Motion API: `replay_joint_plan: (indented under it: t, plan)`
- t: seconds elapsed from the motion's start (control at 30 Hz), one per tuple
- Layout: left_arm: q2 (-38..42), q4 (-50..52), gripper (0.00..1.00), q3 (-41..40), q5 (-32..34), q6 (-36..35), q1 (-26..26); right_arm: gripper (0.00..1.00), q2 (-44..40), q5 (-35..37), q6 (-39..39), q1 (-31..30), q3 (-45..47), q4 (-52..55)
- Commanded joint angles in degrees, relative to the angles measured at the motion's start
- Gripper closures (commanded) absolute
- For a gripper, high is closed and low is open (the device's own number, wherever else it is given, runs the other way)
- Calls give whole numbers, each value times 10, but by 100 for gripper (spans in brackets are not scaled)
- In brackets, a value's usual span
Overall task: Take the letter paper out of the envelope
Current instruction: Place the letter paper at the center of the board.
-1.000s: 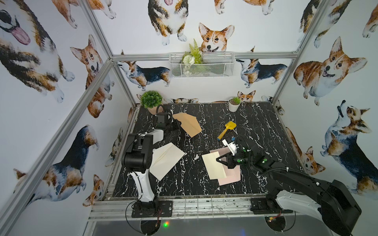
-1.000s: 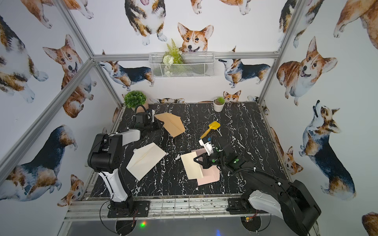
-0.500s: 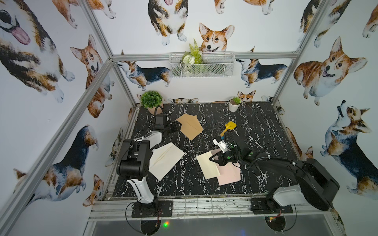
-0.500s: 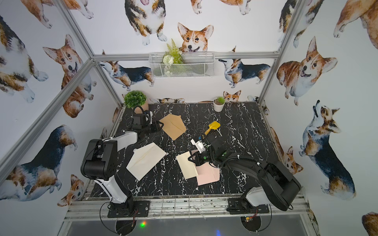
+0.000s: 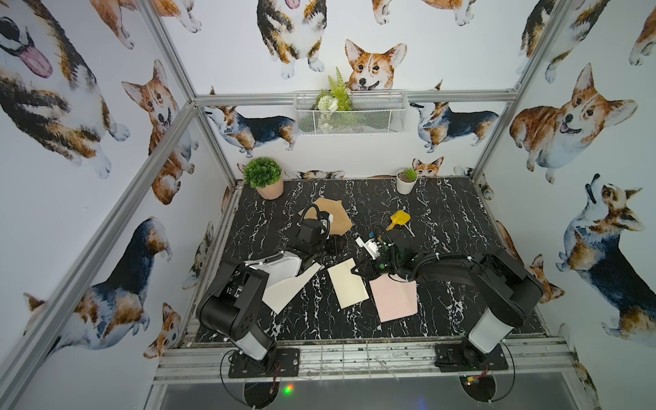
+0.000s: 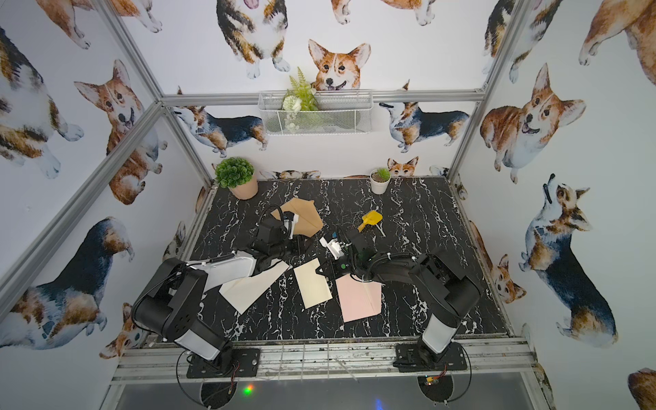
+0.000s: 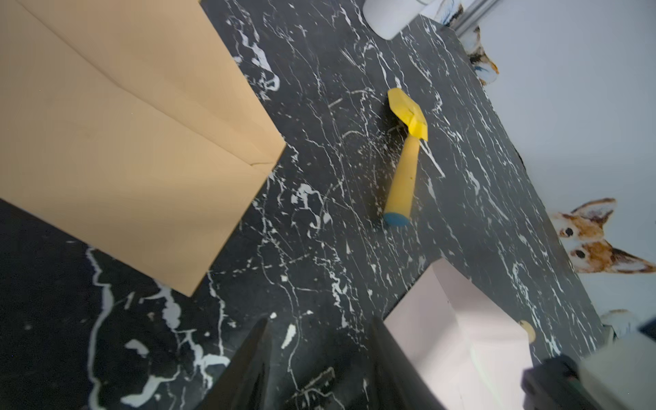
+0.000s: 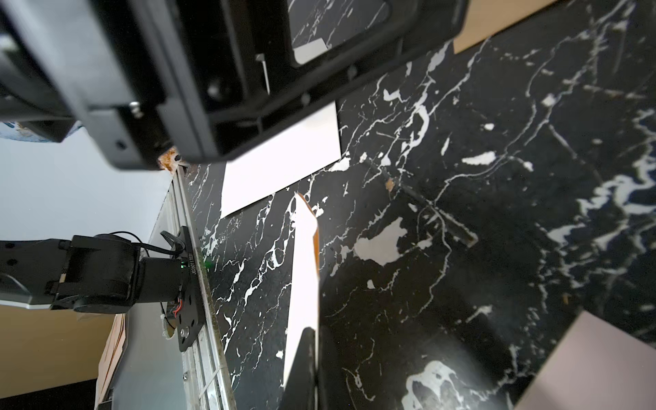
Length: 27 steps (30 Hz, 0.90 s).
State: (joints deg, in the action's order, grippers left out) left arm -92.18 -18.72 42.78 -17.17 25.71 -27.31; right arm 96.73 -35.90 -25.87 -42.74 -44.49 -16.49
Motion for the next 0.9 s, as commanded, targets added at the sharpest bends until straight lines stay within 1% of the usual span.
replay_joint_plan:
  t: [0.0,0.13,0.23,0.3,0.37,0.4,0.57,0.67,0.7,0.77,0.87]
  plan:
    - [11,-67,55,-26,4,0,-28,98,8,20,8,1,3,-19]
    - [34,-101,57,-70,18,-31,-44,95,9,33,22,3,2,6]
    - [55,-85,57,-72,28,-50,-45,92,6,66,33,3,4,27]
    - [68,-61,56,-66,46,-72,-46,89,9,76,36,3,4,29]
    - [77,-57,57,-71,64,-82,-46,82,21,74,35,2,-4,31]
    - [80,-60,57,-75,70,-83,-46,81,29,73,33,3,-8,31]
    - [91,-62,56,-78,65,-84,-46,81,63,65,14,3,-20,3]
    - [95,-61,56,-80,68,-84,-46,80,70,62,11,1,-28,4]
    - [98,-61,55,-81,70,-84,-46,78,71,64,13,1,-29,5]
    - [103,-59,55,-82,70,-86,-46,68,64,84,16,0,-28,17]
    - [106,-59,55,-83,70,-86,-46,62,47,102,23,0,-24,31]
